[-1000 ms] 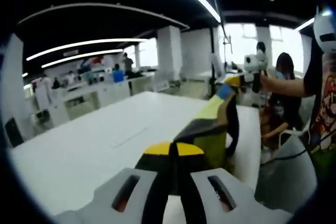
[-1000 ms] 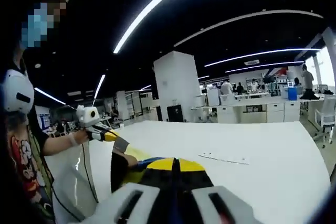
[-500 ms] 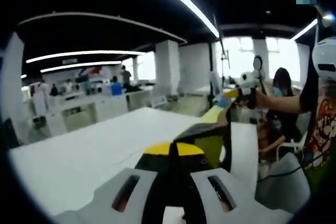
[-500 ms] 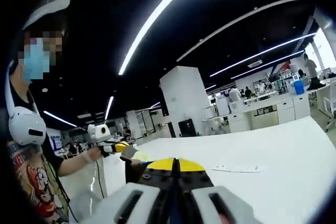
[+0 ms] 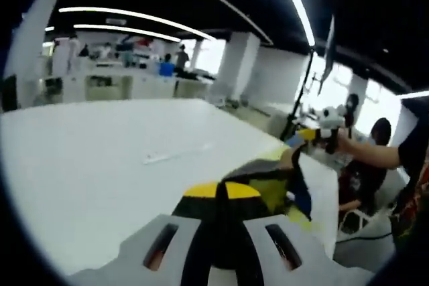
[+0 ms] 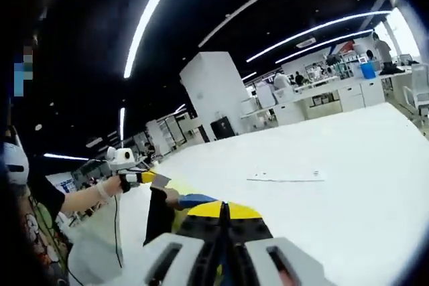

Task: Fold the garment on the visible template until the final outline fits inside the template.

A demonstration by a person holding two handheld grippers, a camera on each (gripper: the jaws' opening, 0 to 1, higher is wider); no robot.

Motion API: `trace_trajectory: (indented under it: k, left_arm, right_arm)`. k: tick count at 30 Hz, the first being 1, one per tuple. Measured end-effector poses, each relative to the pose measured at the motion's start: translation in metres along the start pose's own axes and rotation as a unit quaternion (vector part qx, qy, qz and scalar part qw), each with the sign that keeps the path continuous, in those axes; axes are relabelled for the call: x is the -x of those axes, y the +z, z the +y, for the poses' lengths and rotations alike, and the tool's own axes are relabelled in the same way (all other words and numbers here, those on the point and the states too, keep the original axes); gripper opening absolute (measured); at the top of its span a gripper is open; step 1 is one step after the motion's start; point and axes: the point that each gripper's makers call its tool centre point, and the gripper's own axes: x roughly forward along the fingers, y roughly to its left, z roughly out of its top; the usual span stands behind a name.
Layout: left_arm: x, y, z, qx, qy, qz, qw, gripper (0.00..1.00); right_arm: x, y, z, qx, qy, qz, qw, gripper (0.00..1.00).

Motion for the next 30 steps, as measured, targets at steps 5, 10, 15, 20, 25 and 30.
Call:
trace_trajectory:
  k: [5, 10, 15, 20, 25, 30]
  left_arm:
    - [-0.036, -0.024, 0.025, 0.032, -0.002, 0.025, 0.9992, 0.00]
    - [-0.065, -0.043, 0.051, 0.038, 0.011, 0.054, 0.9978, 0.00]
    - [-0.088, -0.071, 0.078, 0.067, 0.040, 0.105, 0.9915, 0.00]
    - [-0.110, -0.098, 0.094, 0.075, 0.058, 0.157, 0.9830, 0.00]
    - [-0.117, -0.099, 0.102, 0.085, 0.061, 0.159, 0.9817, 0.00]
    - [-0.122, -0.098, 0.105, 0.087, 0.059, 0.156, 0.9822, 0.00]
  right_arm:
    - [-0.033, -0.027, -0.037, -0.023, -0.018, 0.040, 0.9988, 0.00]
    - [-0.058, -0.040, -0.066, -0.039, -0.031, 0.062, 0.9968, 0.00]
    - [-0.077, -0.060, -0.103, -0.084, -0.066, 0.094, 0.9899, 0.00]
    - [-0.094, -0.086, -0.127, -0.093, -0.098, 0.120, 0.9835, 0.00]
    - [-0.098, -0.086, -0.137, -0.097, -0.107, 0.115, 0.9828, 0.00]
    - [-0.102, -0.083, -0.141, -0.089, -0.105, 0.111, 0.9843, 0.00]
